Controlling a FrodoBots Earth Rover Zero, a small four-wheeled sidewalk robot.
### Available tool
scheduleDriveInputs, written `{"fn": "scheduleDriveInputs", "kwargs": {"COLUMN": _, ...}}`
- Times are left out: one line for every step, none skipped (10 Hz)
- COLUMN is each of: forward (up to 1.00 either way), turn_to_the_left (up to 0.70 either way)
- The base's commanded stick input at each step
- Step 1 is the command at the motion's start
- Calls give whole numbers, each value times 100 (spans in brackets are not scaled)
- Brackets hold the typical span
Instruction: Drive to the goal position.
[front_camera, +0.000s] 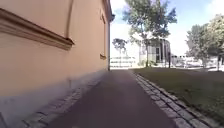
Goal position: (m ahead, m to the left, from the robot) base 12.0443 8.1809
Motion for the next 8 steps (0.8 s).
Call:
{"fn": "scheduleDriveInputs", "kwargs": {"forward": 100, "turn_to_the_left": 0}}
{"fn": "scheduleDriveInputs", "kwargs": {"forward": 100, "turn_to_the_left": 0}}
{"fn": "scheduleDriveInputs", "kwargs": {"forward": 100, "turn_to_the_left": 0}}
{"fn": "scheduleDriveInputs", "kwargs": {"forward": 100, "turn_to_the_left": 0}}
{"fn": "scheduleDriveInputs", "kwargs": {"forward": 100, "turn_to_the_left": 0}}
{"fn": "scheduleDriveInputs", "kwargs": {"forward": 100, "turn_to_the_left": 0}}
{"fn": "scheduleDriveInputs", "kwargs": {"forward": 100, "turn_to_the_left": -38}}
{"fn": "scheduleDriveInputs", "kwargs": {"forward": 100, "turn_to_the_left": -40}}
